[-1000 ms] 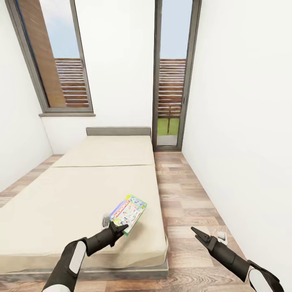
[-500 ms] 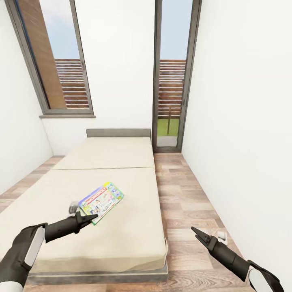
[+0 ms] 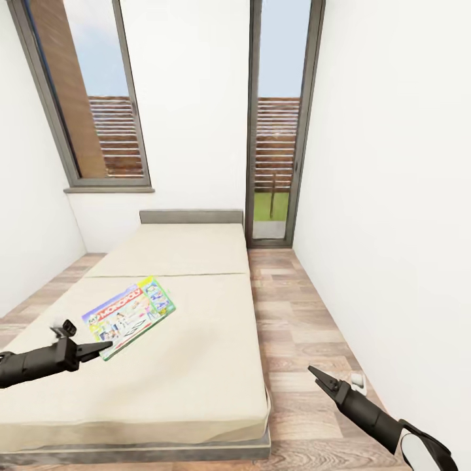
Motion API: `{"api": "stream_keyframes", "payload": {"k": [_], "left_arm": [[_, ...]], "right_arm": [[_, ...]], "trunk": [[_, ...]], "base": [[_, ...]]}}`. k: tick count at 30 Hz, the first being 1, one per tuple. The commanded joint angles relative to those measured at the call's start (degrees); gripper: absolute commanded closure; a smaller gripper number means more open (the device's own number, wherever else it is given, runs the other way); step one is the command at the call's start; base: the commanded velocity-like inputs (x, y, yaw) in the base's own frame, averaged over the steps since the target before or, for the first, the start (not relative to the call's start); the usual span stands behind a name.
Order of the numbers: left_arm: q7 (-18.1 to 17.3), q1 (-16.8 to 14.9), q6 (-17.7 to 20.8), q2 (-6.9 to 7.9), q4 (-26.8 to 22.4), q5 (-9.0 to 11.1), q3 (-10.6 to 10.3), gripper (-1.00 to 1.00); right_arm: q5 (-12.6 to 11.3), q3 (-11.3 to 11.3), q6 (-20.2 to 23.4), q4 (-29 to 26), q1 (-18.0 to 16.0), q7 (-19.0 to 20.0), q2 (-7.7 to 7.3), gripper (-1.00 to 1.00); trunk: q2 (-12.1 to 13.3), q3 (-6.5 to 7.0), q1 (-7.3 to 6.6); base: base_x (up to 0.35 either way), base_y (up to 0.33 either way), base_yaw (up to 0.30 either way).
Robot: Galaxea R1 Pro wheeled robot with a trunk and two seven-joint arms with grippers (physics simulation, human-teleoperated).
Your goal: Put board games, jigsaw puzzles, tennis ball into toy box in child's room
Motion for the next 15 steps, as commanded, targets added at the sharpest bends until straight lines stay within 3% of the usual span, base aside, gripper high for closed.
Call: {"api": "stream_keyframes", "payload": {"k": [1,7,11,15], "left_arm": [[-0.2,0.0,0.6,0.60,0.0,0.1,-0.1,1.00],[-0.2,0.0,0.6,4.36,0.1,0.0,-0.1,1.00],[-0.2,0.0,0.6,4.92,0.2,0.0,-0.1,1.00],[-0.2,0.0,0.6,5.07,0.3,0.0,-0.1,1.00]], "right_arm": [[-0.3,-0.1,0.5,0.0,0.0,0.0,-0.03,-1.00],[-0.3,-0.1,0.5,0.0,0.0,0.2,-0.05,-1.00],[-0.3,0.0,0.5,-0.1,0.0,0.4,-0.12,-1.00],[-0.3,0.1,0.3,-0.7,0.0,0.6,-0.12,-1.00]], "trunk": [[0.4,0.12,-0.23],[2.8,1.20,-1.55],[4.4,1.92,-2.43],[6.0,2.64,-3.30]], "base": [[0.000,0.000,0.000],[0.000,0.000,0.000],[0.000,0.000,0.023],[-0.006,0.000,0.207]]}}
